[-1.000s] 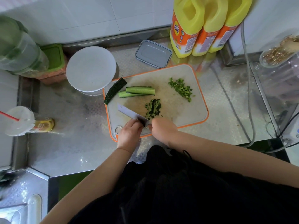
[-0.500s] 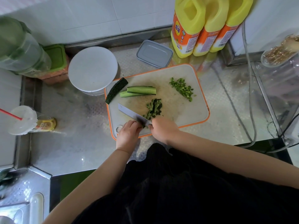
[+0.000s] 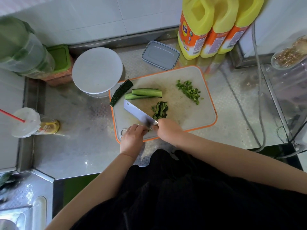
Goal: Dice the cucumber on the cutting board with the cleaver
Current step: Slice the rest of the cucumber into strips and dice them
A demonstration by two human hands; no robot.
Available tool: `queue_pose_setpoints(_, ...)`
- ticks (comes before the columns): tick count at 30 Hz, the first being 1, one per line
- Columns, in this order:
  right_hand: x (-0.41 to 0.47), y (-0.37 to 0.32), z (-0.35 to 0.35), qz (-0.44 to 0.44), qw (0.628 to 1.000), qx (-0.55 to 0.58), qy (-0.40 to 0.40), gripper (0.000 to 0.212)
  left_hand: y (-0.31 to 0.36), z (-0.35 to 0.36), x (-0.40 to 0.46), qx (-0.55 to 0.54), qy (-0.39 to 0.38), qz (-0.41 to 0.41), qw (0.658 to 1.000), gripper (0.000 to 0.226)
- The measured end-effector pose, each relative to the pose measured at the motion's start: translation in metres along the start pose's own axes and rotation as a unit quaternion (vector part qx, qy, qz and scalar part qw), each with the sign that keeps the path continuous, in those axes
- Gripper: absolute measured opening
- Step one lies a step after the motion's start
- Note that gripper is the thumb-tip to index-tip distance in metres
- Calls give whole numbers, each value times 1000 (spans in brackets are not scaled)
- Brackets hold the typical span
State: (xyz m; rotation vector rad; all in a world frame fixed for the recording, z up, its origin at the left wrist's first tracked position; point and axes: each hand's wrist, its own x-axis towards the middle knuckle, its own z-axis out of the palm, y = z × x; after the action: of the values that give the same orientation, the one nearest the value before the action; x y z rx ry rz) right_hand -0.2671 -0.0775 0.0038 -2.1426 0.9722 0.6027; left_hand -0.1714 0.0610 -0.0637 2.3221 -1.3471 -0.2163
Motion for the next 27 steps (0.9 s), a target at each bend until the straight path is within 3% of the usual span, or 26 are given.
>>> queue_pose_setpoints(8,-10,3,4,-44,998,-35,19,31,-2,-6,-7,-1,-4,5,1000,30)
queue_pose_setpoints(13,-14,-3,9,-52,996,-69,12,20,-2,-5,-5,13,-27,-5,1000,10)
queue_pose_setpoints(16,-10,-5,13,-44,995,-88,9,14,-2,-4,-6,13,-33,-4,999,25)
queue_pose_setpoints(27,-2,3,0,-22,1000,-18,10,35,-7,-3,-11,-9,5,-10,1000,28)
